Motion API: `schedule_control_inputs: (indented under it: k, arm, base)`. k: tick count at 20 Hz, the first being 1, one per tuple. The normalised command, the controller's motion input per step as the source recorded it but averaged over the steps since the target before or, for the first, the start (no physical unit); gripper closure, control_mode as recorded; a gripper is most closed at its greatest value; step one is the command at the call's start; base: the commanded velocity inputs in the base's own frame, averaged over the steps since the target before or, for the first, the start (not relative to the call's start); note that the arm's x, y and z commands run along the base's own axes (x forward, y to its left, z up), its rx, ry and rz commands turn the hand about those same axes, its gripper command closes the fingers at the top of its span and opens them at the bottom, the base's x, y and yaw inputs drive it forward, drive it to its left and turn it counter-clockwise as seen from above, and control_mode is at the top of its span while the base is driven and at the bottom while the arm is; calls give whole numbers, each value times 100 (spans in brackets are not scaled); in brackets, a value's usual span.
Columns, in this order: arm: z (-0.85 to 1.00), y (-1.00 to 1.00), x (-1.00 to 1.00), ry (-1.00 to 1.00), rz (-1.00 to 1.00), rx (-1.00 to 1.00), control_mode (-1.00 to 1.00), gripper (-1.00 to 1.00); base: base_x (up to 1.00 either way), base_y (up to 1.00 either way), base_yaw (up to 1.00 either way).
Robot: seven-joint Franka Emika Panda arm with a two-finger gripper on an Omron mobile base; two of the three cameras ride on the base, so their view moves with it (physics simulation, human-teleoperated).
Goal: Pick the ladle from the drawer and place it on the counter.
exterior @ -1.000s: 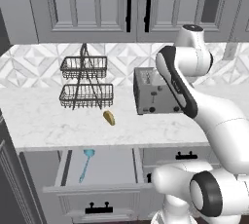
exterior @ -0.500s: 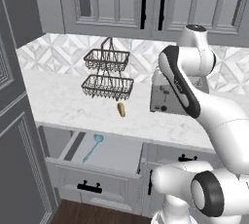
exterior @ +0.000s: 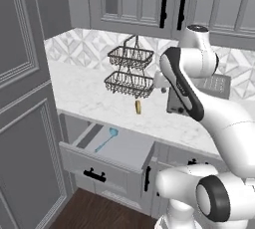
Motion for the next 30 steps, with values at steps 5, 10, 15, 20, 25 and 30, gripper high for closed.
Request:
schedule_control_inputs:
  k: [5, 10, 15, 20, 25, 30]
  arm:
    - [0, 0, 0, 0, 0, 0, 100, -100]
    - [0, 0, 0, 0, 0, 0, 100, -100]
    - [0, 0, 0, 0, 0, 0, 100, -100]
    - [-67, 30, -28, 11, 11, 0, -100, -100]
    - [-100, 90, 4, 37, 12, 2, -100, -100]
    - [-100, 100, 10, 33, 8, 0, -100, -100]
  base:
    - [35, -42, 19]
    - [25, -39, 15]
    - [-24, -18, 3]
    - [-9, -2, 0]
    - [0, 0, 0]
    - [0, 0, 0]
